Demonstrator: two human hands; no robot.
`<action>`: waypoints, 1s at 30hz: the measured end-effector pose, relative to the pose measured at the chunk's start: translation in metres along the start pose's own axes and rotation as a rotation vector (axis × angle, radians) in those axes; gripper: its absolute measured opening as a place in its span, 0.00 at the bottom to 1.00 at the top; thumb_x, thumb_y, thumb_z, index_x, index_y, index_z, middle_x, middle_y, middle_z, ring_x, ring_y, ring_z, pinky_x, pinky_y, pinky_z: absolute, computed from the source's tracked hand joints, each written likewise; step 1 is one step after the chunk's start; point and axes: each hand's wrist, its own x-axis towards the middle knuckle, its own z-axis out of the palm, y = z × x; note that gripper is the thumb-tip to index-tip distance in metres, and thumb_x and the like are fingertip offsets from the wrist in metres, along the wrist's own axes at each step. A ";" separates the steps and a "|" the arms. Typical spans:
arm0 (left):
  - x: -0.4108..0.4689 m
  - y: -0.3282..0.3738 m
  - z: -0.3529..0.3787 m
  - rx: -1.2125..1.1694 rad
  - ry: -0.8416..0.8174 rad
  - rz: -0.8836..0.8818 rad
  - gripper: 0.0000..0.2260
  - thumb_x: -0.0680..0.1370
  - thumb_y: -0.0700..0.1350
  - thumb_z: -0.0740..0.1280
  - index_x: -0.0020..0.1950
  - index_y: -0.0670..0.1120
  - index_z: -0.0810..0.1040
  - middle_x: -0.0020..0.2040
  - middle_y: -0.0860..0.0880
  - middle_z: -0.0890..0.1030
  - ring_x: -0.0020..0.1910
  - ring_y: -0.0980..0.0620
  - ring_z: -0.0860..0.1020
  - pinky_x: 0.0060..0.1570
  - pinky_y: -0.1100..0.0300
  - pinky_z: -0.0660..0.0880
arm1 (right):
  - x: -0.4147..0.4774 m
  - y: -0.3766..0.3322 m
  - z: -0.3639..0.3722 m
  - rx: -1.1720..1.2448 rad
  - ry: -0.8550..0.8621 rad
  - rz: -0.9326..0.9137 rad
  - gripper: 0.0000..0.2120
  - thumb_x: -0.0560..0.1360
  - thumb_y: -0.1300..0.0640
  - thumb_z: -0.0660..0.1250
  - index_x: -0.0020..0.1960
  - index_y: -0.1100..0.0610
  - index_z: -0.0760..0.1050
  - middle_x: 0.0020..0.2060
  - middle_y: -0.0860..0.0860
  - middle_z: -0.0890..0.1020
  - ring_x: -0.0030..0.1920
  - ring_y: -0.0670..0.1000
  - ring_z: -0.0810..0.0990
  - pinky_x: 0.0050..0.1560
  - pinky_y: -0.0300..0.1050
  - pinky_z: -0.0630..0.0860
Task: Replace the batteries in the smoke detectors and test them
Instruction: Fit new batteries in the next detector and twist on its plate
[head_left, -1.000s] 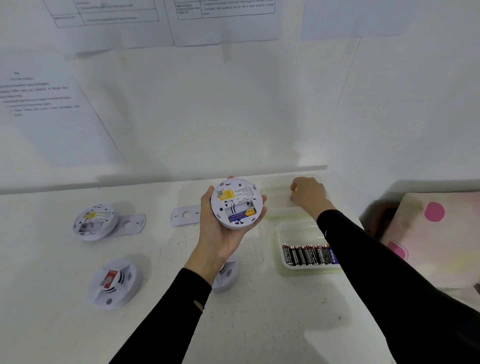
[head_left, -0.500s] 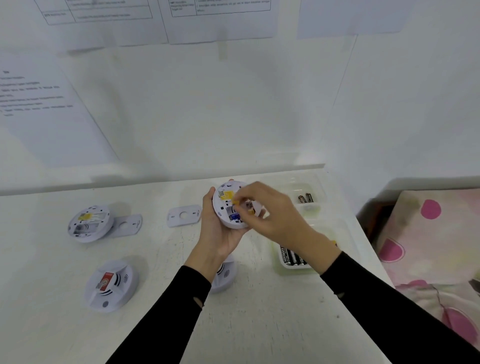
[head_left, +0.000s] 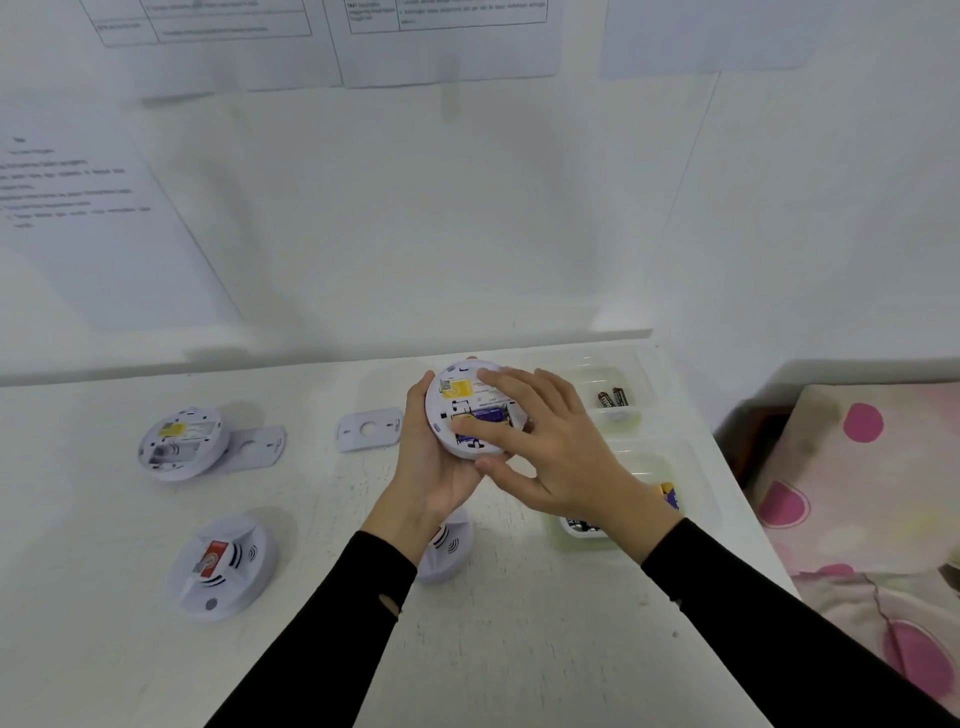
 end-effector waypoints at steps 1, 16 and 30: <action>-0.001 0.000 0.002 0.006 -0.001 -0.012 0.24 0.80 0.62 0.58 0.59 0.45 0.83 0.56 0.40 0.82 0.52 0.42 0.82 0.56 0.44 0.78 | -0.002 0.000 0.001 -0.029 -0.010 0.003 0.17 0.77 0.44 0.62 0.65 0.42 0.76 0.71 0.53 0.70 0.71 0.57 0.67 0.69 0.61 0.61; -0.039 0.036 -0.025 -0.016 -0.001 0.056 0.24 0.80 0.60 0.57 0.62 0.44 0.81 0.63 0.37 0.79 0.58 0.37 0.81 0.54 0.42 0.80 | 0.027 -0.026 0.017 0.428 0.014 0.164 0.19 0.81 0.54 0.59 0.71 0.48 0.68 0.75 0.51 0.61 0.74 0.49 0.61 0.72 0.50 0.60; -0.129 0.144 -0.106 -0.013 0.099 0.167 0.23 0.80 0.61 0.55 0.66 0.48 0.75 0.63 0.38 0.79 0.59 0.31 0.80 0.54 0.42 0.80 | 0.115 -0.050 0.144 0.321 -0.835 0.507 0.34 0.74 0.50 0.70 0.76 0.54 0.60 0.75 0.51 0.63 0.74 0.53 0.61 0.72 0.48 0.58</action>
